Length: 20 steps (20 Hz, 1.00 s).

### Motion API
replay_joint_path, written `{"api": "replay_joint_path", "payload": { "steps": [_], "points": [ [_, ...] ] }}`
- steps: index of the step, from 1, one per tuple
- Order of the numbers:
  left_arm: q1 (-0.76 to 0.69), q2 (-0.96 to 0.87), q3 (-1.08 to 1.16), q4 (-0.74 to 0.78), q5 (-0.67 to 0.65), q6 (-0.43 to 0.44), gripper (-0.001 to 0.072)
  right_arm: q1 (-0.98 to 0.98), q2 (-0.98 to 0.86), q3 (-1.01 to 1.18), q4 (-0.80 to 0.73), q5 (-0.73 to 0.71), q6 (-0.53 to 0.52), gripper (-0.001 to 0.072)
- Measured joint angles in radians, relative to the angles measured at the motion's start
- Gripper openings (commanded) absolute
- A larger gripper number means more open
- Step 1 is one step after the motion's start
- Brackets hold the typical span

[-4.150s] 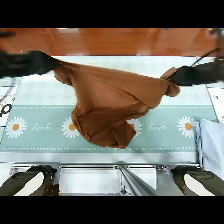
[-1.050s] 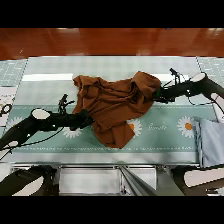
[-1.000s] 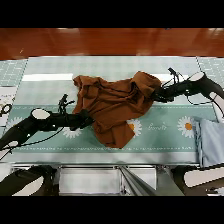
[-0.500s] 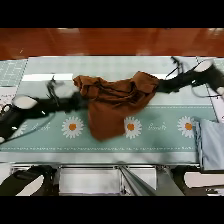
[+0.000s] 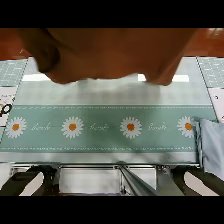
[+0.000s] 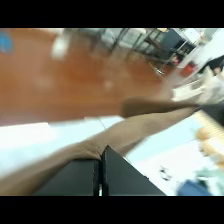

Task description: Fold the shirts.

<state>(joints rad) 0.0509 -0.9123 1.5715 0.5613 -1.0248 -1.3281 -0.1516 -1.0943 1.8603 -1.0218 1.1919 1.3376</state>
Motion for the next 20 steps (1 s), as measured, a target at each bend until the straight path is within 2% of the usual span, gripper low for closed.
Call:
{"api": "replay_joint_path", "payload": {
  "steps": [4, 9, 15, 20],
  "points": [
    [0.018, 0.023, 0.306, 0.134, -0.126, -0.028, 0.0019, -0.002, 0.17, 0.135, -0.063, -0.001, 0.018, 0.0026],
    [0.024, 0.112, 0.44, 0.223, -0.19, -0.049, 0.0019, -0.002, 0.328, 0.179, -0.137, 0.007, 0.034, 0.0026],
    [0.024, 0.17, 0.436, 0.306, -0.289, -0.072, 0.0019, -0.002, 0.36, 0.145, -0.13, 0.105, 0.048, 0.0026],
    [0.024, 0.148, 0.211, 0.394, -0.305, -0.1, 0.0019, 0.001, 0.257, -0.017, 0.037, 0.143, 0.019, 0.0026]
  ]
}}
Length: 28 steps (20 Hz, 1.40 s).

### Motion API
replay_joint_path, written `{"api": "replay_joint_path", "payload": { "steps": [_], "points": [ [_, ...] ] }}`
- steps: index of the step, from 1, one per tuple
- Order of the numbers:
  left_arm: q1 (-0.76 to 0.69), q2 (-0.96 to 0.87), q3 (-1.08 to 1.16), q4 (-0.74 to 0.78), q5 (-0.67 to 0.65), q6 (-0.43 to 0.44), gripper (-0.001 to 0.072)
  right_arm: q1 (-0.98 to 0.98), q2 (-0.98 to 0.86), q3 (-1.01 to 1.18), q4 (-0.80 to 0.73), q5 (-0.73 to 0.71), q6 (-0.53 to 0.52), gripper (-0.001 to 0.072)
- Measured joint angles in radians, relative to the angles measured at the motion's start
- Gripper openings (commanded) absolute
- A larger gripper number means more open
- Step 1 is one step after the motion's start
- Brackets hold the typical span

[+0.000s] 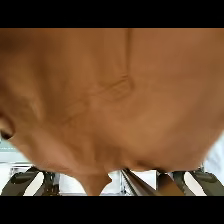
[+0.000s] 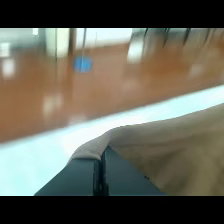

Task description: Fold the shirts.

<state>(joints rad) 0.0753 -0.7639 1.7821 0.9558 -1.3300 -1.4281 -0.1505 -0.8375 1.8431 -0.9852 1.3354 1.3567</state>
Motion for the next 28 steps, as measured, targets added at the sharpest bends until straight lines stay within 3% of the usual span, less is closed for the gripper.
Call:
{"api": "replay_joint_path", "payload": {
  "steps": [5, 9, 14, 15, 16, 17, 18, 21, 24, 28],
  "points": [
    [0.001, -0.124, -0.298, 0.042, 0.116, 0.011, 0.002, 0.121, -0.249, -0.204, 0.115, -0.037, -0.074, 0.0026],
    [0.001, -0.319, -0.426, 0.053, 0.299, 0.023, 0.0019, 0.221, -0.545, -0.257, 0.142, -0.163, -0.104, 0.0027],
    [0.0, -0.574, -0.465, 0.054, 0.478, 0.026, 0.002, 0.232, -0.862, -0.197, 0.171, -0.286, -0.053, 0.0029],
    [-0.001, -0.619, -0.468, 0.046, 0.498, 0.027, 0.0022, 0.227, -0.906, -0.182, 0.176, -0.292, -0.035, 0.0087],
    [-0.001, -0.658, -0.47, 0.034, 0.508, 0.028, 0.0086, 0.219, -0.943, -0.166, 0.186, -0.295, -0.013, 0.0275],
    [-0.001, -0.69, -0.472, 0.021, 0.513, 0.028, 0.0378, 0.209, -0.969, -0.155, 0.199, -0.298, 0.002, 0.0425],
    [0.0, -0.717, -0.472, 0.008, 0.51, 0.02, 0.0507, 0.196, -0.991, -0.145, 0.212, -0.29, 0.011, 0.0417],
    [0.029, -0.755, -0.447, -0.015, 0.454, -0.005, 0.0508, 0.129, -1.02, -0.086, 0.268, -0.191, 0.034, 0.0415],
    [0.126, -0.761, -0.368, -0.024, 0.287, -0.02, 0.0508, 0.011, -0.987, -0.022, 0.29, 0.013, 0.048, 0.041],
    [0.282, -0.669, -0.407, -0.03, 0.114, 0.027, 0.0508, -0.142, -0.817, -0.069, 0.158, 0.139, 0.054, 0.0411]
  ]
}}
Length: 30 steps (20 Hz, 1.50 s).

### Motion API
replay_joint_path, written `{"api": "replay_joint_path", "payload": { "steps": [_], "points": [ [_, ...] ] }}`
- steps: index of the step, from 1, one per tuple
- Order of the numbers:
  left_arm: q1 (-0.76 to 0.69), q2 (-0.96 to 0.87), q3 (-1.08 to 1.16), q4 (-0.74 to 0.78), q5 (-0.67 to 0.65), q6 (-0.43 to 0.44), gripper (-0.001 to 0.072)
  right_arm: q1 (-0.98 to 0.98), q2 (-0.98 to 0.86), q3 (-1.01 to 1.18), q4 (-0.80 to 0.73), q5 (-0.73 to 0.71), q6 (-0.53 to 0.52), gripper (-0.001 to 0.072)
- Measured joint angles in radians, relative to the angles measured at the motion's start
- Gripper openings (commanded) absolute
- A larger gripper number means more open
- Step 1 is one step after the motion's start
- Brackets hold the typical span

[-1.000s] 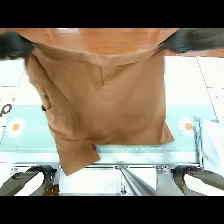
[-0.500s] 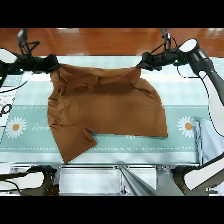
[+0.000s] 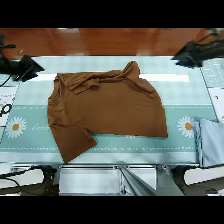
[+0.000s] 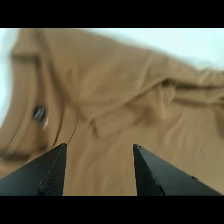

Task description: Fold the shirts.

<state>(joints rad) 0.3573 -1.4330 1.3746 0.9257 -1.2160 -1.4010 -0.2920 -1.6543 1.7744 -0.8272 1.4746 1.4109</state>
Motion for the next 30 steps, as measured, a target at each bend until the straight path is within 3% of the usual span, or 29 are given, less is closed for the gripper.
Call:
{"api": "replay_joint_path", "payload": {
  "steps": [6, 12, 16, 23, 24, 25, 26, 30],
  "points": [
    [0.231, 0.202, -0.416, -0.024, -0.084, 0.085, 0.0508, -0.136, 0.374, -0.535, -0.067, -0.159, -0.062, 0.0411],
    [0.346, 0.257, -0.683, -0.035, -0.078, 0.139, 0.0508, -0.232, 0.612, -1.05, 0.002, -0.283, -0.185, 0.0411],
    [0.351, 0.241, -0.729, -0.037, -0.031, 0.164, 0.0508, -0.243, 0.66, -1.193, 0.048, -0.311, -0.228, 0.041],
    [0.238, 0.131, -0.744, -0.048, 0.014, 0.2, 0.0505, -0.246, 0.676, -1.243, 0.114, -0.329, -0.249, 0.041],
    [0.218, 0.117, -0.744, -0.056, 0.015, 0.202, 0.0395, -0.246, 0.676, -1.245, 0.122, -0.331, -0.251, 0.041],
    [0.198, 0.104, -0.743, -0.053, 0.024, 0.206, 0.0055, -0.246, 0.677, -1.246, 0.123, -0.33, -0.252, 0.041],
    [0.184, 0.094, -0.742, -0.039, 0.042, 0.209, 0.002, -0.246, 0.677, -1.247, 0.129, -0.332, -0.252, 0.041],
    [0.153, 0.079, -0.719, -0.033, 0.039, 0.216, 0.002, -0.246, 0.677, -1.249, 0.055, -0.32, -0.233, 0.041]
  ]
}}
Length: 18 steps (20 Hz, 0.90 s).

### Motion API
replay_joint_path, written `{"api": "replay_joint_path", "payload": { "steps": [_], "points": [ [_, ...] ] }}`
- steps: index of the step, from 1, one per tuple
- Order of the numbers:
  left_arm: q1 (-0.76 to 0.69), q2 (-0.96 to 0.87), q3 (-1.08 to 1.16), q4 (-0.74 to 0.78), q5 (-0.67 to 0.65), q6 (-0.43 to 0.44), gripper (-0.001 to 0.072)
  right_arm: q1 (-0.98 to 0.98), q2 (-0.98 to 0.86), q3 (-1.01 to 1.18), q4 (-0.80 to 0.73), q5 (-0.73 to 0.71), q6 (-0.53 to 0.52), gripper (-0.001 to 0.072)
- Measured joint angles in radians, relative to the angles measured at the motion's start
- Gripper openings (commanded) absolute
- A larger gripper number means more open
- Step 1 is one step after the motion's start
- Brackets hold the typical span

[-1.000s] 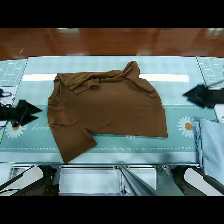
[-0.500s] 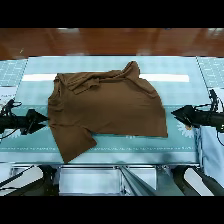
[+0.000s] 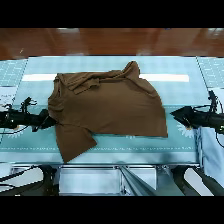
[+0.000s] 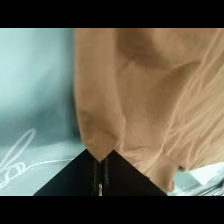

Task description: Fold the shirts.

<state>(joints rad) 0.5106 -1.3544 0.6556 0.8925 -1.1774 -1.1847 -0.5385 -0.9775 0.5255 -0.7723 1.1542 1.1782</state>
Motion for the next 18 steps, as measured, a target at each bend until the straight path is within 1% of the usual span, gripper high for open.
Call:
{"api": "replay_joint_path", "payload": {
  "steps": [4, 7, 11, 17, 18],
  "points": [
    [-0.008, -0.004, 0.017, 0.004, -0.016, 0.001, 0.002, -0.001, -0.003, -0.019, -0.192, 0.041, 0.11, 0.0411],
    [-0.01, -0.004, 0.022, 0.0, -0.024, 0.003, 0.002, -0.001, -0.025, -0.053, -0.24, 0.08, 0.14, 0.0411],
    [-0.01, -0.004, 0.023, -0.002, -0.026, 0.003, 0.002, 0.0, -0.085, -0.075, -0.218, 0.097, 0.127, 0.041],
    [-0.013, -0.004, 0.024, -0.003, -0.008, 0.003, 0.002, 0.015, -0.22, -0.079, -0.079, 0.077, 0.06, 0.0405],
    [-0.015, -0.004, 0.024, -0.003, -0.006, 0.003, 0.002, 0.036, -0.24, -0.076, -0.06, 0.067, 0.052, 0.0328]
  ]
}}
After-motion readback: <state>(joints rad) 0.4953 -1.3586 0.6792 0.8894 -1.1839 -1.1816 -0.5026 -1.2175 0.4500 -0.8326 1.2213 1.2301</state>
